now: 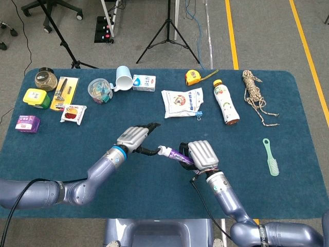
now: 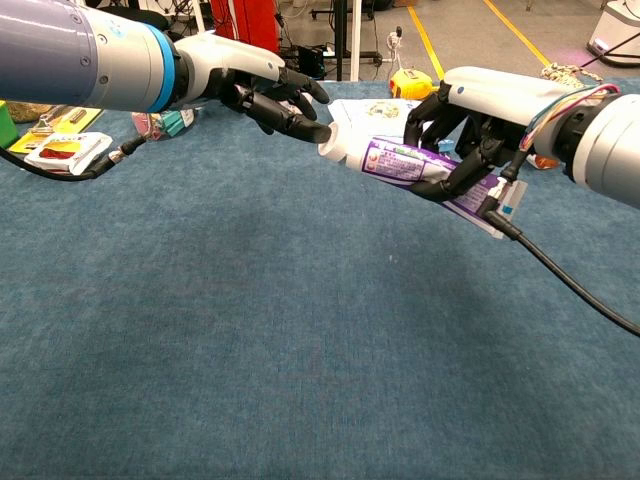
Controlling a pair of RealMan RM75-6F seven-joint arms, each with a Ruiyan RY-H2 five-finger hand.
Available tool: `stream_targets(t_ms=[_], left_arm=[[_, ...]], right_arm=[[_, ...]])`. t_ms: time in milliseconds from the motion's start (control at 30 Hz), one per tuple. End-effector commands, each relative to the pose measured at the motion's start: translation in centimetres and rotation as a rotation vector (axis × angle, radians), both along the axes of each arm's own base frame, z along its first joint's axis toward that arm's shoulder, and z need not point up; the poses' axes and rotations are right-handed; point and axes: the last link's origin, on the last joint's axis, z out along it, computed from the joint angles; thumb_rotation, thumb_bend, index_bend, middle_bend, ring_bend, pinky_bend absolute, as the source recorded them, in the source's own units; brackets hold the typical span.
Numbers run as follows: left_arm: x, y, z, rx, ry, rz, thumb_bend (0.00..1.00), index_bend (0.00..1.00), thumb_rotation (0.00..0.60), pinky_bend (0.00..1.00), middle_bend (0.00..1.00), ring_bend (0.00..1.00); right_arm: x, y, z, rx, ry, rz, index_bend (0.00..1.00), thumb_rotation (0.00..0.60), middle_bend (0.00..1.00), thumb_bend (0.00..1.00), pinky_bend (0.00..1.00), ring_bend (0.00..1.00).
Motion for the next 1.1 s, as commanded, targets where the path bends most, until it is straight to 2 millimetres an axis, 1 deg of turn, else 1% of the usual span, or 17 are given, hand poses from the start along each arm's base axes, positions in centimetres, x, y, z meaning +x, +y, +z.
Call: stream_targets(t_ms=[33, 367, 500, 567, 633, 733, 767, 800, 833, 867, 900, 967, 1100], left_arm=[[0.0, 0.1, -0.2, 0.0, -0.007, 0.008, 0.3, 0.0, 0.335, 0.12, 0.1, 0.13], [0.0, 0.3, -0.4, 0.004, -0.025, 0.019, 0.3, 0.0, 0.336, 0.12, 0.1, 0.13], [0.1, 0.4, 0.1, 0.013, -0.051, 0.028, 0.29, 0.0, 0.335, 0.12, 0.1, 0.13], [0.1, 0.4, 0.4, 0.024, -0.069, 0.027, 0.3, 0.0, 0.326, 0.12, 0.09, 0.13], [0.1, 0.4, 0.6, 0.034, -0.087, 0.025, 0.29, 0.0, 0.297, 0.12, 0.08, 0.11], [0.1, 0.1, 0.8, 0.047, -0.143, 0.018, 0.24, 0.0, 0.237, 0.12, 0.02, 0.06], [0.0, 0.0, 0.7, 0.049, -0.166, 0.018, 0.21, 0.0, 0.202, 0.11, 0.01, 0.03], [0.0, 0.0, 0.6, 0.05, -0.18, 0.019, 0.18, 0.0, 0.157, 0.08, 0.0, 0.01], [0.0, -0.1, 0.4, 0.05, -0.204, 0.022, 0.15, 0.0, 0.122, 0.06, 0.0, 0.0], [0.0, -0.1, 0.2, 0.041, -0.243, 0.041, 0.12, 0.0, 0.068, 0.02, 0.0, 0.0], [0.0, -0.1, 0.0, 0.032, -0.268, 0.052, 0.09, 0.0, 0.027, 0.0, 0.0, 0.0], [0.1, -0.1, -0.3, 0.01, -0.299, 0.068, 0.06, 0.0, 0.0, 0.0, 0.0, 0.0], [0.3, -0.1, -0.8, -0.026, -0.341, 0.083, 0.0, 0.0, 0.0, 0.0, 0.0, 0.0]], right_arm=[[0.2, 0.0, 0.1, 0.004, -0.01, 0.004, 0.65, 0.6, 0.93, 0.99, 0.97, 0.98], [0.8, 0.0, 0.3, 0.029, -0.061, -0.003, 0.65, 0.6, 0.93, 0.99, 0.97, 0.98], [0.4, -0.2, 0.3, 0.028, -0.053, -0.014, 0.65, 0.6, 0.93, 0.99, 0.97, 0.98], [0.2, -0.3, 0.2, 0.029, -0.051, -0.024, 0.65, 0.6, 0.93, 0.99, 0.97, 0.98], [-0.1, -0.4, 0.1, 0.034, -0.048, -0.035, 0.65, 0.6, 0.93, 0.99, 0.97, 0.98], [-0.5, -0.5, -0.3, 0.054, -0.059, -0.064, 0.65, 0.6, 0.93, 0.99, 0.97, 0.98], [-0.4, -0.6, -0.4, 0.064, -0.071, -0.073, 0.65, 0.6, 0.93, 0.99, 0.97, 0.98], [-0.4, -0.6, -0.5, 0.068, -0.075, -0.076, 0.65, 0.6, 0.93, 0.99, 0.97, 0.98], [-0.4, -0.6, -0.5, 0.072, -0.08, -0.079, 0.65, 0.6, 0.93, 0.99, 0.97, 0.98], [-0.3, -0.6, -0.6, 0.078, -0.089, -0.084, 0.65, 0.6, 0.93, 0.99, 0.97, 0.98], [-0.2, -0.6, -0.6, 0.082, -0.092, -0.086, 0.65, 0.6, 0.93, 0.99, 0.97, 0.98], [-0.1, -0.7, -0.7, 0.085, -0.097, -0.09, 0.65, 0.6, 0.93, 0.99, 0.97, 0.98], [0.1, -0.8, -0.8, 0.099, -0.113, -0.1, 0.65, 0.6, 0.93, 0.99, 0.97, 0.98]])
